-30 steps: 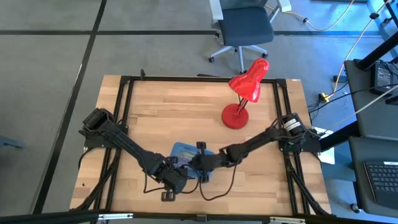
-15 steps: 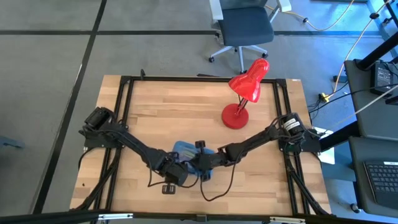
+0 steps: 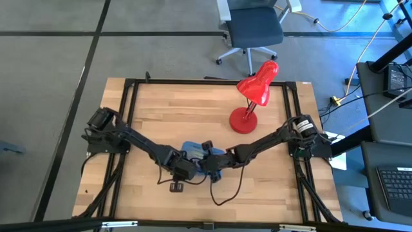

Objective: Pick & place school supplies into a supply box
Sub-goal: Close the blue supply box

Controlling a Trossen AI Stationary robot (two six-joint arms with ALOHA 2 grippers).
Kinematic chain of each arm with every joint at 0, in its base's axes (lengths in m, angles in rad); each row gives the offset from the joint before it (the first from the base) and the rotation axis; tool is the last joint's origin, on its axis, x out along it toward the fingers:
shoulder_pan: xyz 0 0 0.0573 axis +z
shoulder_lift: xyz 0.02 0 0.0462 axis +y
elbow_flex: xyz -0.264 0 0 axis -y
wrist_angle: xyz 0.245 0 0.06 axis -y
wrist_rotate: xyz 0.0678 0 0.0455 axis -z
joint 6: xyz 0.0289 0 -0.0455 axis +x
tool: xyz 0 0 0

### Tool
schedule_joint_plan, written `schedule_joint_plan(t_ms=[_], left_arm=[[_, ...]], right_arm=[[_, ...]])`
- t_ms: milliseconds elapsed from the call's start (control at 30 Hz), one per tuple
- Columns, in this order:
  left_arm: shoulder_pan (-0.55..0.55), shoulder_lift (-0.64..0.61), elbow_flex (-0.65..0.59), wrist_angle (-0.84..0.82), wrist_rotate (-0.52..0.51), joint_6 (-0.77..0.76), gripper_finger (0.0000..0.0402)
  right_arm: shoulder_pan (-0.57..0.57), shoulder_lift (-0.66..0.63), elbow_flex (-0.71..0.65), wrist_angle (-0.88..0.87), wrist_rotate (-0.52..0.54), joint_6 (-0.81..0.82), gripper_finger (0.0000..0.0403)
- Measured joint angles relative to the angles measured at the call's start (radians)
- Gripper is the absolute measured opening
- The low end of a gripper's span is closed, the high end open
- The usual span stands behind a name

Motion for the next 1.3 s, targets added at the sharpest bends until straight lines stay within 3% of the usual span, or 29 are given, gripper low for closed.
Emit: schedule_joint_plan(t_ms=[133, 267, 333, 533, 733, 867, 1067, 1300], left_arm=[[-0.010, -0.076, 0.022, -0.037, -0.031, 0.022, 0.0046], [-0.014, -0.146, 0.024, -0.034, -0.226, 0.060, 0.0042], [-0.002, -0.151, 0.014, -0.032, -0.255, 0.092, 0.0040], [0.072, -0.132, -0.035, -0.031, -0.232, 0.138, 0.0039], [0.129, -0.132, -0.083, -0.001, -0.188, 0.156, 0.0038], [0.134, -0.134, -0.087, -0.001, -0.152, 0.137, 0.0034], [0.112, -0.133, -0.088, 0.001, -0.141, 0.076, 0.0031], [0.113, -0.132, -0.088, -0.001, -0.174, 0.076, 0.0031]], right_arm=[[0.000, -0.011, -0.001, -0.004, -0.008, 0.006, 0.0008], [0.000, -0.011, -0.001, 0.005, -0.010, 0.025, 0.0008], [0.006, -0.019, -0.002, 0.009, -0.011, 0.072, 0.0008], [0.057, -0.056, -0.003, -0.019, -0.015, 0.235, 0.0008], [0.109, -0.059, -0.002, -0.112, 0.135, 0.366, 0.0008], [0.111, -0.061, 0.002, -0.214, 0.175, 0.455, 0.0008], [0.098, -0.063, 0.003, -0.312, 0.257, 0.476, 0.0008], [0.072, -0.064, 0.004, -0.321, 0.231, 0.472, 0.0008]])
